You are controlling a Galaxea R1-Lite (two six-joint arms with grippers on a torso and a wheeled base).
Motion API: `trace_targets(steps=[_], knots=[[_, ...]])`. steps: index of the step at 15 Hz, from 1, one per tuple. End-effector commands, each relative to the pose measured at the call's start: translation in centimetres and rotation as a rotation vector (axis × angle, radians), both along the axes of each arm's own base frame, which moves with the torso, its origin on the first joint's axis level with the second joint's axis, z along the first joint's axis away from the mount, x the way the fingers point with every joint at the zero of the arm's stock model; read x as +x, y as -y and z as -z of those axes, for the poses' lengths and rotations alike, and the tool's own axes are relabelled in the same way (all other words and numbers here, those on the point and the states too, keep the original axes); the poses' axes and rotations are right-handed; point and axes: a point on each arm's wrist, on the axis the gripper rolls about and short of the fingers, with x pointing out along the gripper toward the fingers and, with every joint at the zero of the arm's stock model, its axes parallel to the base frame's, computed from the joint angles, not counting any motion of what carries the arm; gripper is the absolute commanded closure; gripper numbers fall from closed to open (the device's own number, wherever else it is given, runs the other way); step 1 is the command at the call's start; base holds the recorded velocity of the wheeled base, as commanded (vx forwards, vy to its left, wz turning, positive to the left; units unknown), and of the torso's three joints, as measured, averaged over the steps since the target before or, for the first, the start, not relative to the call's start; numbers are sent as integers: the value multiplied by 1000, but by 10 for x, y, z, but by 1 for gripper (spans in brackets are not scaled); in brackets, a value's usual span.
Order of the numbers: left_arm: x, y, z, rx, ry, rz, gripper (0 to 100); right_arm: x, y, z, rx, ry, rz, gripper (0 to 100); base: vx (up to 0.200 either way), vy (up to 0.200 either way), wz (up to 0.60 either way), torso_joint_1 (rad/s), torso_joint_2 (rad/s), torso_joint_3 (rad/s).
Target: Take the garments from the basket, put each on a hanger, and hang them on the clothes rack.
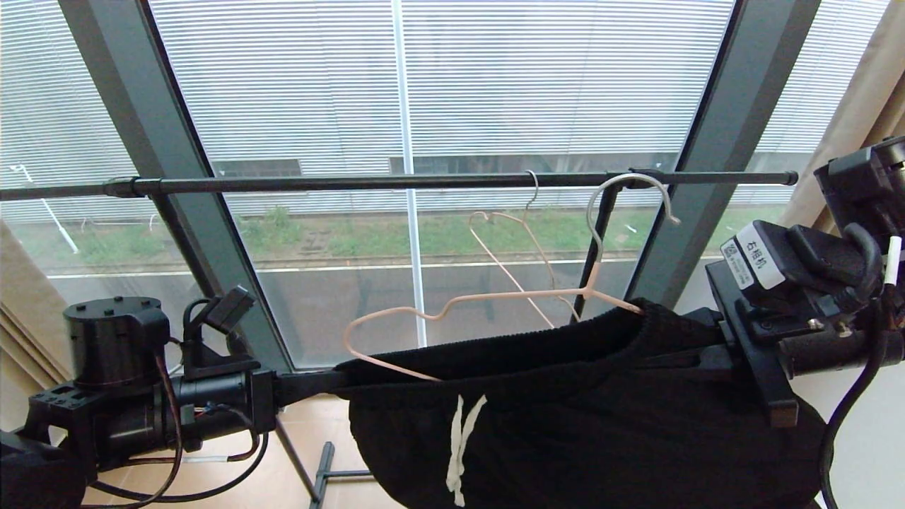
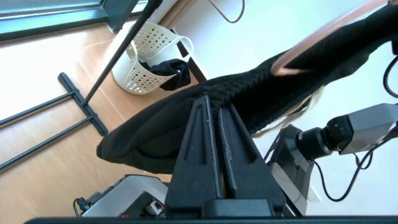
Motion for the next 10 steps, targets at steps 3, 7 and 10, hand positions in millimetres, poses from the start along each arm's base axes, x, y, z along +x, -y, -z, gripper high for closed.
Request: trace_targets(steps=[3,7,10], knots=[[0,0,-1,0,4,-1,100,-3,-4,10,-46,-11,-2,100,0,0,0,0,0,0],[-3,0,-7,-4,28,-1,100,-6,-5,21,-69,-49,-9,100,0,0,0,0,0,0],[-4,-1,-8,-6,35,-2,100,-7,-5,25,-78,-62,-9,100,0,0,0,0,0,0]])
